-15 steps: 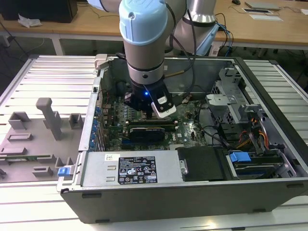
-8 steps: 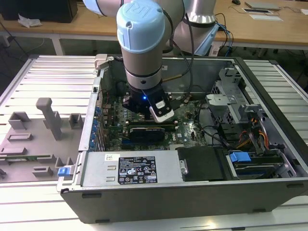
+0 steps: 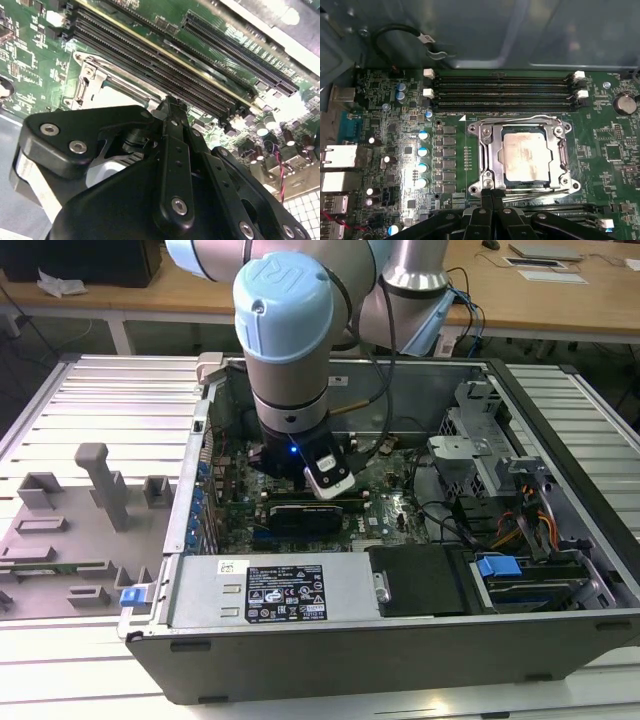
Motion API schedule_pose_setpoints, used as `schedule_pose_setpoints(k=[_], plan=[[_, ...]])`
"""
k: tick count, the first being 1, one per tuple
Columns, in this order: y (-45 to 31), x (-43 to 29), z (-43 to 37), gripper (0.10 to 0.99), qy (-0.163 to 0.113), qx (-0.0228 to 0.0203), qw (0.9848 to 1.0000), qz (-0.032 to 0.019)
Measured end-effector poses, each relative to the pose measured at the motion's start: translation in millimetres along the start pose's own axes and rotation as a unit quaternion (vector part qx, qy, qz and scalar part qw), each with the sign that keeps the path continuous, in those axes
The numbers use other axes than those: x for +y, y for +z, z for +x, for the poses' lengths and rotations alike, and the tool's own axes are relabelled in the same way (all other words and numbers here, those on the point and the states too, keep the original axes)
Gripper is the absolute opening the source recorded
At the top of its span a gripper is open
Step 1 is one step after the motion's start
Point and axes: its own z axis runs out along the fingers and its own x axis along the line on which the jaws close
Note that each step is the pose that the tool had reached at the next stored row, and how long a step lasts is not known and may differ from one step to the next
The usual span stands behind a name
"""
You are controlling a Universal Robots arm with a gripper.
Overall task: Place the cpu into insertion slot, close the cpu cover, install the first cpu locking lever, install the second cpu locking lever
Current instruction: 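Install the second cpu locking lever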
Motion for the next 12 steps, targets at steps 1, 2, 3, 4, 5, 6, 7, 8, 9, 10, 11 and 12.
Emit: schedule_pose_setpoints(k=[1, 2, 3, 4, 5, 6, 7, 8, 9, 10, 11, 12], plan=[[-0.4, -1.8, -0.1, 0.106, 0.000, 0.0000, 1.0000, -0.0001], [-0.7, -2.9, -0.1, 0.106, 0.000, 0.0001, 1.0000, -0.0002], [-1.0, -3.9, -0.2, 0.106, -0.001, 0.0001, 1.0000, -0.0004], [-1.1, -4.3, -0.2, 0.106, -0.001, 0.0002, 1.0000, -0.0014], [-1.3, -5.0, -0.2, 0.106, -0.001, 0.0004, 1.0000, -0.0036], [-1.5, -5.8, -0.2, 0.106, -0.002, 0.0007, 1.0000, -0.0084], [-1.2, -5.8, 0.0, 0.106, -0.002, 0.0009, 0.9999, -0.0109], [-1.0, -5.9, 0.9, 0.106, -0.003, 0.0011, 0.9999, -0.0127], [-0.7, -6.0, 3.1, 0.106, -0.003, 0.0012, 0.9999, -0.0132], [-0.4, -6.1, 4.3, 0.106, -0.004, 0.0012, 0.9999, -0.0137], [0.2, -6.3, 5.4, 0.106, -0.004, 0.0014, 0.9999, -0.0152], [0.6, -6.5, 5.6, 0.106, -0.004, 0.0015, 0.9999, -0.0167]])
